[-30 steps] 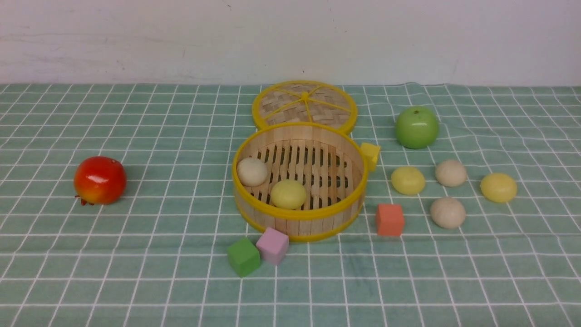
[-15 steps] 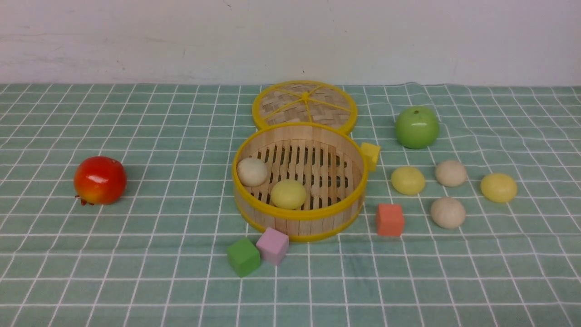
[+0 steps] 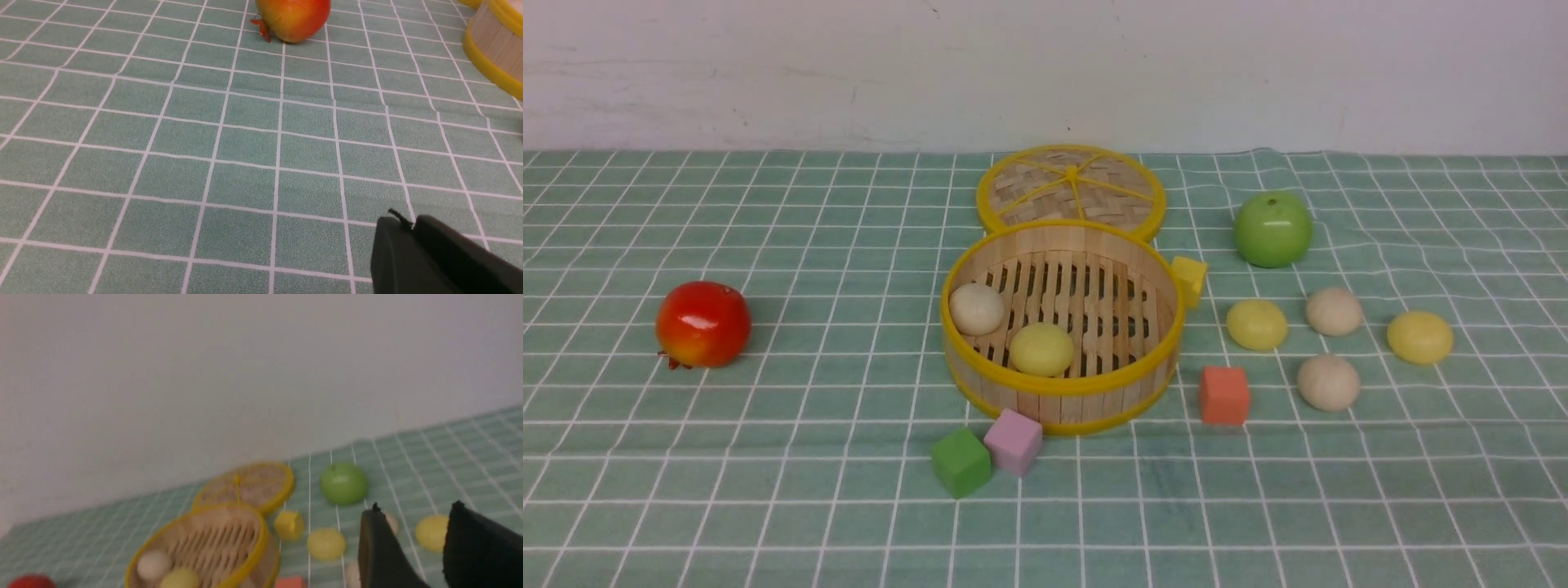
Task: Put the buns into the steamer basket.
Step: Use the right arm to grab a steamed stuffed bun
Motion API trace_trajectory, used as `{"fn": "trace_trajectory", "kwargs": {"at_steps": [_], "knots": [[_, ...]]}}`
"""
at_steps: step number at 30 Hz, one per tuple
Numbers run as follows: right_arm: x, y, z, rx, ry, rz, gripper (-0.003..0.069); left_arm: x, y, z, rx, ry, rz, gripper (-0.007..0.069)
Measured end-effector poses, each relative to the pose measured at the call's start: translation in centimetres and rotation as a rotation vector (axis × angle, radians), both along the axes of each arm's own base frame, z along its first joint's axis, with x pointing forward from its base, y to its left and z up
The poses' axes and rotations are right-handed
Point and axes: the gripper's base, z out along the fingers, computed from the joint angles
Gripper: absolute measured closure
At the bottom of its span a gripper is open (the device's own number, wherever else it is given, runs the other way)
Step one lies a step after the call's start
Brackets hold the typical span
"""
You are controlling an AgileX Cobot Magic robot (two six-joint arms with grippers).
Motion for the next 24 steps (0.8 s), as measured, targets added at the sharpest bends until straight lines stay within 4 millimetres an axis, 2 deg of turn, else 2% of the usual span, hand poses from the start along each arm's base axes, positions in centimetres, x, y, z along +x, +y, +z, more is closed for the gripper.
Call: {"fn": "trace_trajectory", "kwargs": {"at_steps": [3,5,11,13,14,16,19,20,21,22,24], "knots": [[1.8,0.2,-0.2,-0.051,0.146,0.036,0.0419,0.0,0.0,0.0,0.000,0.000,0.000,0.0573],[3.8,0.1,-1.3,-0.123,0.269,0.057,0.0419,0.0,0.0,0.0,0.000,0.000,0.000,0.0569],[7.5,-0.2,-2.6,-0.088,0.357,0.023,0.0419,0.0,0.0,0.0,0.000,0.000,0.000,0.0564],[8.2,-0.3,-2.9,-0.082,0.379,0.022,0.0419,0.0,0.0,0.0,0.000,0.000,0.000,0.0564],[9.5,-0.3,-3.3,-0.082,0.429,0.027,0.0419,0.0,0.0,0.0,0.000,0.000,0.000,0.0564],[10.5,-0.2,-3.4,-0.091,0.470,0.041,0.0419,0.0,0.0,0.0,0.000,0.000,0.000,0.0564],[13.9,0.1,-3.4,-0.128,0.619,0.122,0.0419,0.0,0.0,0.0,0.000,0.000,0.000,0.0561],[14.2,0.1,-3.3,-0.132,0.626,0.128,0.0419,0.0,0.0,0.0,0.000,0.000,0.000,0.0560],[15.8,0.3,-3.0,-0.138,0.669,0.158,0.0419,0.0,0.0,0.0,0.000,0.000,0.000,0.0557],[16.1,0.3,-3.3,-0.136,0.690,0.166,0.0419,0.0,0.0,0.0,0.000,0.000,0.000,0.0557],[19.3,0.6,-3.7,-0.131,0.766,0.204,0.0419,0.0,0.0,0.0,0.000,0.000,0.000,0.0553]]}}
